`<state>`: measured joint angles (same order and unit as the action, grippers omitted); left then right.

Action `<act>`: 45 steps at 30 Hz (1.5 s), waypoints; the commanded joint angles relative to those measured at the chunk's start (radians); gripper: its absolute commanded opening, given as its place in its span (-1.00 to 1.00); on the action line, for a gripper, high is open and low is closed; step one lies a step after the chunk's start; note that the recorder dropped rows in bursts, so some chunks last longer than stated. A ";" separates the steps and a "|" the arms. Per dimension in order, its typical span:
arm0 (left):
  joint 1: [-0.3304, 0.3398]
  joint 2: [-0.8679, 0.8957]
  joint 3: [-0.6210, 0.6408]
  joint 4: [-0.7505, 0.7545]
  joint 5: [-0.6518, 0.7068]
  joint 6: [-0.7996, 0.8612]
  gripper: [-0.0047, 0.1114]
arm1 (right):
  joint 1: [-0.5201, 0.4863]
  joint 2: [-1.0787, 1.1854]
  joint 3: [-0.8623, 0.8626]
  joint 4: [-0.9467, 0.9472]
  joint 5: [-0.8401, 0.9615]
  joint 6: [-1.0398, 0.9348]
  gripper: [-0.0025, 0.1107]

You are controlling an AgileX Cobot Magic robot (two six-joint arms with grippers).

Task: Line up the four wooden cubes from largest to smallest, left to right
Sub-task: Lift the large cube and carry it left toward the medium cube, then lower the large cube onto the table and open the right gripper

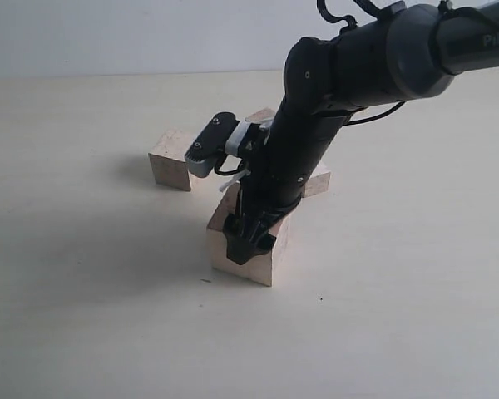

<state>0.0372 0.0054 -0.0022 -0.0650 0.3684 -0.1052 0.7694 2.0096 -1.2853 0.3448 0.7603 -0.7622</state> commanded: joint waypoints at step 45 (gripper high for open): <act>-0.003 -0.005 0.002 0.002 -0.005 -0.001 -0.92 | 0.103 0.326 -0.664 0.000 0.276 -0.325 -0.96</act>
<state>0.0372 0.0054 -0.0022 -0.0650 0.3694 -0.1052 0.8691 2.3254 -1.9327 0.3526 1.0527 -1.1011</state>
